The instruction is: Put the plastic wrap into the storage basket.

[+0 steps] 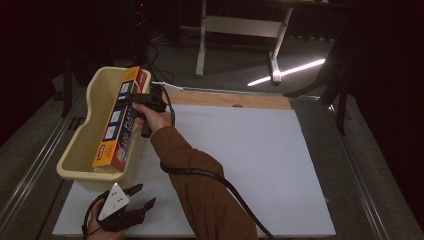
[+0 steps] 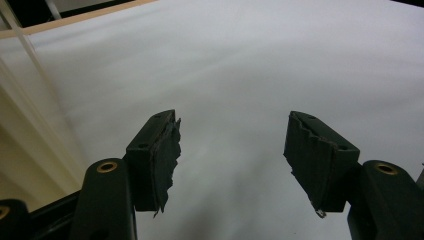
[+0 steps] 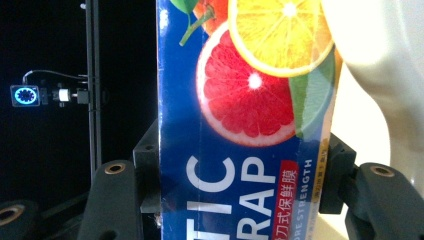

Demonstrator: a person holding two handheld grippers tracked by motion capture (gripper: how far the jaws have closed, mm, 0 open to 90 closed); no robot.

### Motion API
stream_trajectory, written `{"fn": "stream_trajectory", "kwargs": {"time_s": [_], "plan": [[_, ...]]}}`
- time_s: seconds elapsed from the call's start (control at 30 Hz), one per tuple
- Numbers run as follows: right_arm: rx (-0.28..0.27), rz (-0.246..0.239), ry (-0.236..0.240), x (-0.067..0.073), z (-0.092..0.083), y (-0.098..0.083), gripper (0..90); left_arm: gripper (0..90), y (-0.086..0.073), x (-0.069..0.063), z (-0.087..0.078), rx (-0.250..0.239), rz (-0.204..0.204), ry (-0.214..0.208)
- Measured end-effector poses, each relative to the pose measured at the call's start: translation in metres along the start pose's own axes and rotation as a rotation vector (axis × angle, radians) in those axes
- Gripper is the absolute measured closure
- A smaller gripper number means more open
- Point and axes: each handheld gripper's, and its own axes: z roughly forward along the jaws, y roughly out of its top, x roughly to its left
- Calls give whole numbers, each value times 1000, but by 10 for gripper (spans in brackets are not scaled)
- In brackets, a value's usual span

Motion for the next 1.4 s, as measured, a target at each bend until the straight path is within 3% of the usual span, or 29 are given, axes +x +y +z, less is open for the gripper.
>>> {"fn": "stream_trajectory", "kwargs": {"time_s": [0.4, 0.57, 0.67, 0.77, 0.93, 1.2, 1.4], "plan": [[0, -3, -36, -3, 4, 0, 369, 384, 0, 0, -2, 1, 2, 4], [19, -11, -80, -7, 6, -1, 346, 384, 0, 0, -2, 2, 5, 4], [25, -18, -76, -6, 7, -1, 358, 384, 0, 0, -1, 3, 5, 4], [17, -25, -39, -3, 4, 0, 385, 384, -1, 0, -1, 2, 5, 4], [27, -56, -66, -2, -3, 1, 393, 384, -1, 0, -1, 5, 8, 4], [38, -81, -59, -6, -12, -2, 396, 384, -1, 0, -2, 5, 8, 9], [51, -154, -75, 0, -26, -5, 397, 384, -2, 0, -3, 0, 5, 18]]}}
